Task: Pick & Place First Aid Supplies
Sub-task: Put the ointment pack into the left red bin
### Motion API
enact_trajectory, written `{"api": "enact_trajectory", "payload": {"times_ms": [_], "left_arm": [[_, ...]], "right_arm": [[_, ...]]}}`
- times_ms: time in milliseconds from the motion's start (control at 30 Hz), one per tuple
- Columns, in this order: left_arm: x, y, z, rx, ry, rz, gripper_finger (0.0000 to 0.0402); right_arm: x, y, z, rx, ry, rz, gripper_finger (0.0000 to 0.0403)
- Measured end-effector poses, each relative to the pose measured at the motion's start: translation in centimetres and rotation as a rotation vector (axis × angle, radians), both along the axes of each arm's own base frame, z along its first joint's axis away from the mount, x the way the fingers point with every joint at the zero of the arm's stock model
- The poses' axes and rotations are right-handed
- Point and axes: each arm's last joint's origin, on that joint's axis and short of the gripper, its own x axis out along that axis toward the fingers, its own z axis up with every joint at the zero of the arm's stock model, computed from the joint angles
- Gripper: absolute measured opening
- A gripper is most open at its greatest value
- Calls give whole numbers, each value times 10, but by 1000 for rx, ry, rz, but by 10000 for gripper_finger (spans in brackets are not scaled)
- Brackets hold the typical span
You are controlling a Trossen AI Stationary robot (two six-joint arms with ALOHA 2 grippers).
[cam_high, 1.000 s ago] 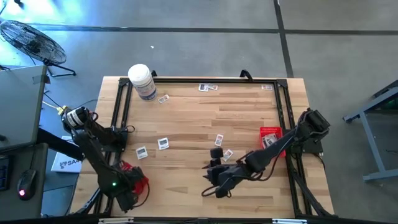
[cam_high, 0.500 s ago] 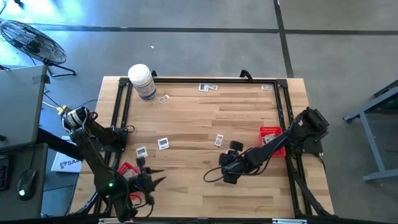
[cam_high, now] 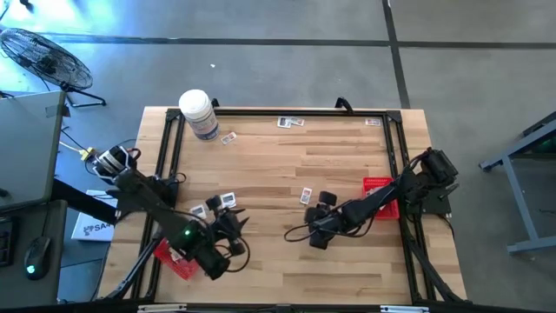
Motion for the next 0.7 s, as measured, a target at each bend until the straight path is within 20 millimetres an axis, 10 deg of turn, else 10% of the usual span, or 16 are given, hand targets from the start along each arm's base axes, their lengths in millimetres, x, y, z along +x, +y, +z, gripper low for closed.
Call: {"api": "enact_trajectory", "payload": {"times_ms": [700], "left_arm": [[10,0,-15,29,39,18,120]], "right_arm": [[-1,-13,-9,34,20,19,48]]}}
